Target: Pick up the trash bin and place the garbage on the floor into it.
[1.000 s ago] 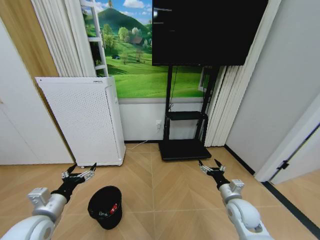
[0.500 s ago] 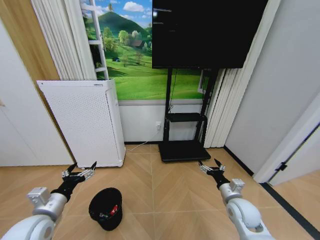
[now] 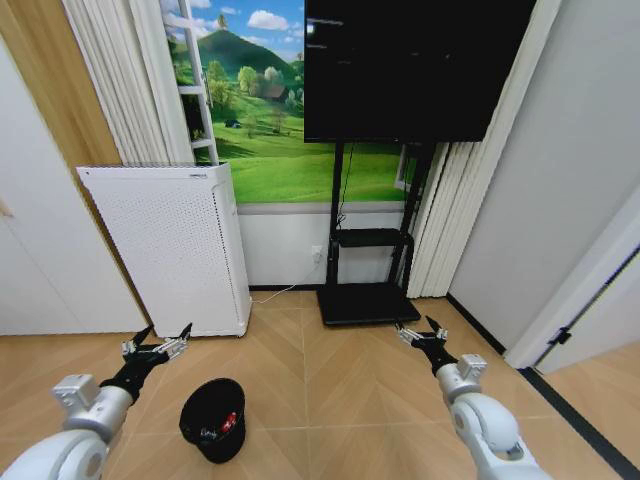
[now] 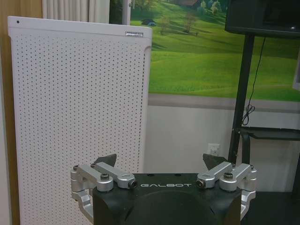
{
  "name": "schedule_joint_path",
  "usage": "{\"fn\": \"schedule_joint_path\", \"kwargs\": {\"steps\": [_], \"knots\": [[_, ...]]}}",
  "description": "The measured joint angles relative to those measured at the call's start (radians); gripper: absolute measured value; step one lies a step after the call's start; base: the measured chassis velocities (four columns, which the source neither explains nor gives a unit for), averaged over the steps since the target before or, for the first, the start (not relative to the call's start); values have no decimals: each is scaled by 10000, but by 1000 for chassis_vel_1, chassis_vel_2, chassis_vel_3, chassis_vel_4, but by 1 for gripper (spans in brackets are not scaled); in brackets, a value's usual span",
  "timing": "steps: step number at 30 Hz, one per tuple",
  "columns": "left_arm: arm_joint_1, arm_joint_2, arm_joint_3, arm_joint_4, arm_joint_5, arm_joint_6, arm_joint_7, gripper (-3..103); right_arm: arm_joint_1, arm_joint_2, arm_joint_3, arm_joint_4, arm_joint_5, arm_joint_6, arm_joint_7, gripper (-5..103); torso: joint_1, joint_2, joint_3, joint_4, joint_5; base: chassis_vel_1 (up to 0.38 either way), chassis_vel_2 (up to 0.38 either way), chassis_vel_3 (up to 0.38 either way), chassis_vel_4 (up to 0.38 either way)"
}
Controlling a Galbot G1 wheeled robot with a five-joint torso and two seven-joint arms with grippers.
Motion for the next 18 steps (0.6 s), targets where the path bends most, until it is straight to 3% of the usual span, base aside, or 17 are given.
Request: {"fn": "schedule_joint_path", "kwargs": {"steps": [18], "knots": [[25,-44,-18,-133,35,41,4,100,61,-29,9,-92,94,15,-39,100,300,753,452,0,0,0,0,0,0]]}}
